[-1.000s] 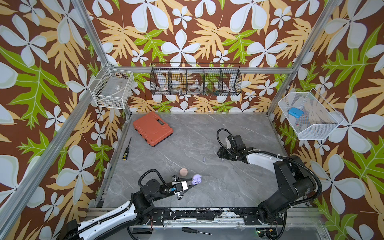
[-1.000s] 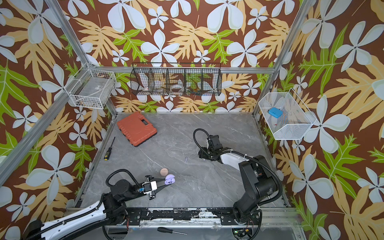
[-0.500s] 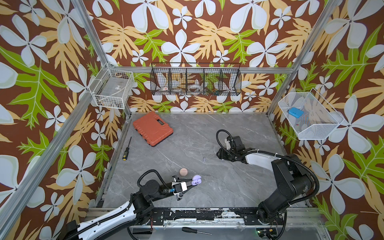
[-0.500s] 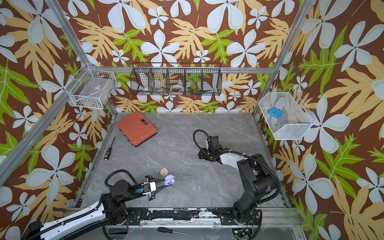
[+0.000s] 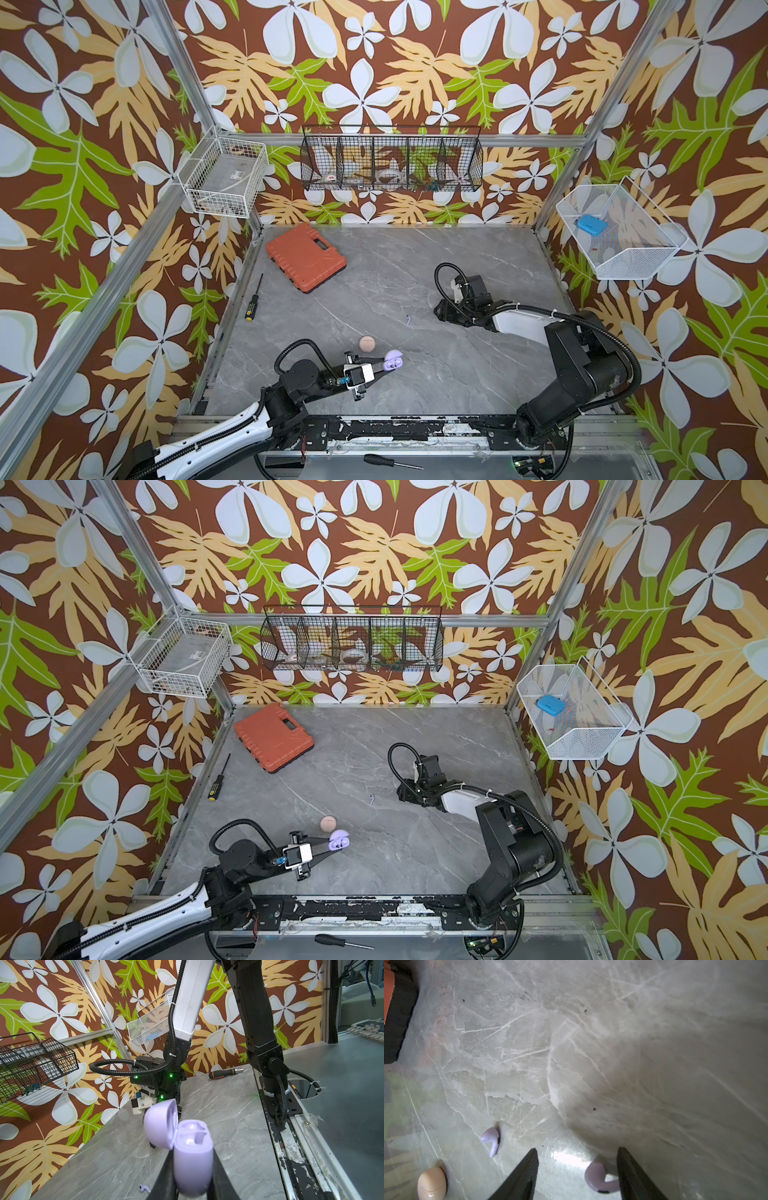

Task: Insert wireless bluetooth earbuds into charging case
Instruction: Pick up the wireless bluetooth earbud from the center of the table.

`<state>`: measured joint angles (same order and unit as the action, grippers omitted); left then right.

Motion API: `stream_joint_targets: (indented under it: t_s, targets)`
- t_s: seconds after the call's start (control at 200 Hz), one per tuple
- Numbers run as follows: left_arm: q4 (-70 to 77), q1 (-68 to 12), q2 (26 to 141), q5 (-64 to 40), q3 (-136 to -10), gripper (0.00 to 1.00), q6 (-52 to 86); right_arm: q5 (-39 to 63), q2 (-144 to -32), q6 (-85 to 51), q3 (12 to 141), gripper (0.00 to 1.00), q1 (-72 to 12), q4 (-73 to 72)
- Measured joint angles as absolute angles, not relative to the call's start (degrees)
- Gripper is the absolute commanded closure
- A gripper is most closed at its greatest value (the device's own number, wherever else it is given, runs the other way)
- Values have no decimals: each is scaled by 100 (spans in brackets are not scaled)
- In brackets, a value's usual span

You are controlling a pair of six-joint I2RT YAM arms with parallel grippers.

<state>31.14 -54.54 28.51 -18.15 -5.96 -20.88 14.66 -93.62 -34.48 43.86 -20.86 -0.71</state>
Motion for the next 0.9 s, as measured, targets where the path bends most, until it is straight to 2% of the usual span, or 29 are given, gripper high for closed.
stream_joint_targets:
  t_s: [0.901]
  targets:
    - [3111, -5459, 2897, -1846, -604, 100, -2086, 1625, -8882, -3964, 3983, 40, -2228, 139]
